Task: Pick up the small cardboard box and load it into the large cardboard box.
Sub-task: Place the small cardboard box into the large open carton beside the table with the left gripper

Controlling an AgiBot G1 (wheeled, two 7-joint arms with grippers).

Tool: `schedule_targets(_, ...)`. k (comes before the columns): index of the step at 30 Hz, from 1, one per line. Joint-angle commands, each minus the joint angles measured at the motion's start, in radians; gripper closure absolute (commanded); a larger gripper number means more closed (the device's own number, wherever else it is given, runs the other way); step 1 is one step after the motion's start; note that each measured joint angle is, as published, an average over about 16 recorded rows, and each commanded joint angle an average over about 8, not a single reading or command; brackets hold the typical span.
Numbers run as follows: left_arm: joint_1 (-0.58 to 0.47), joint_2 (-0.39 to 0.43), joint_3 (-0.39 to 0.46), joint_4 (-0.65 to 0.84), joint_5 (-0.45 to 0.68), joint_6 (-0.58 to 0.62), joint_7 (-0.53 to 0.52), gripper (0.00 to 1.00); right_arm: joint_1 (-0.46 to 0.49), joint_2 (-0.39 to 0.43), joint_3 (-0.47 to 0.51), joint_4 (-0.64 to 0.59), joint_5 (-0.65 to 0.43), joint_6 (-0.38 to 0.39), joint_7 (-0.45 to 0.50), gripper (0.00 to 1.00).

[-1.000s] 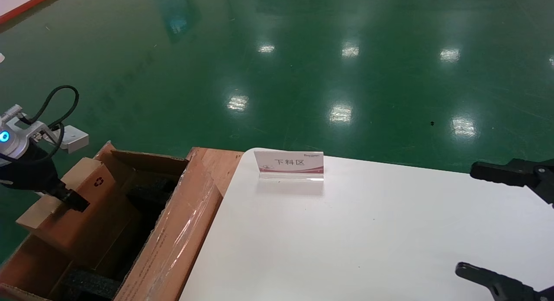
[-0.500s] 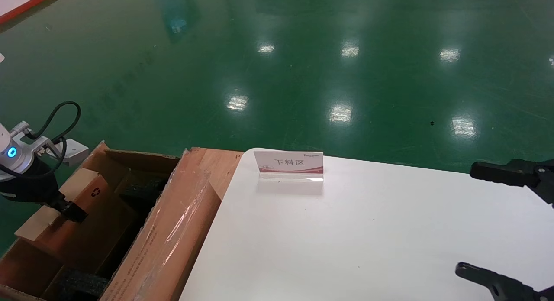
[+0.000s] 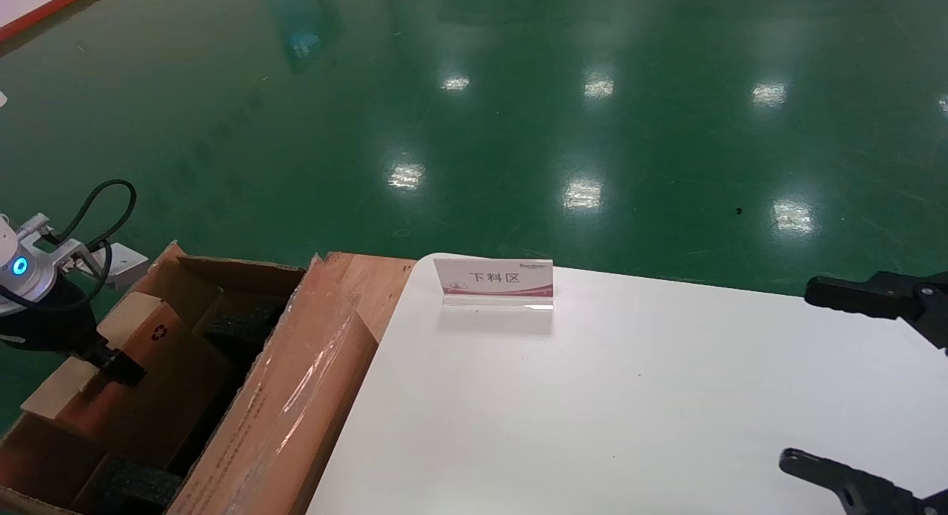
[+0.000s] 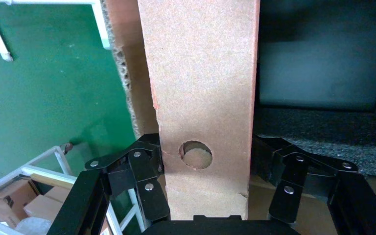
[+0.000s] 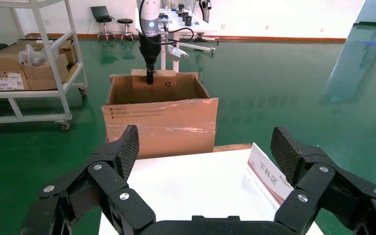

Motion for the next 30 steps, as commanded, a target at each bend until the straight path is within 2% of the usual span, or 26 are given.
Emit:
schedule_targets(1,-0.001,0.000,0.000,0.000,0.000,0.001,0.000,0.00,0.000,0.000,0.000,0.000,0.000,0.000,0.000,0.00)
schedule_targets(26,-0.008,0.000,0.001,-0.004,0.001,0.003,0.001,0.00,0.000,0.000,0.001,0.000,0.000,0.000,0.000,0.00)
schedule_targets(30,-0.039,-0.002,-0.017,-0.013,-0.014,-0.001,0.015,0.00,0.000,0.000,0.000,0.000,0.000,0.000,0.000,0.00)
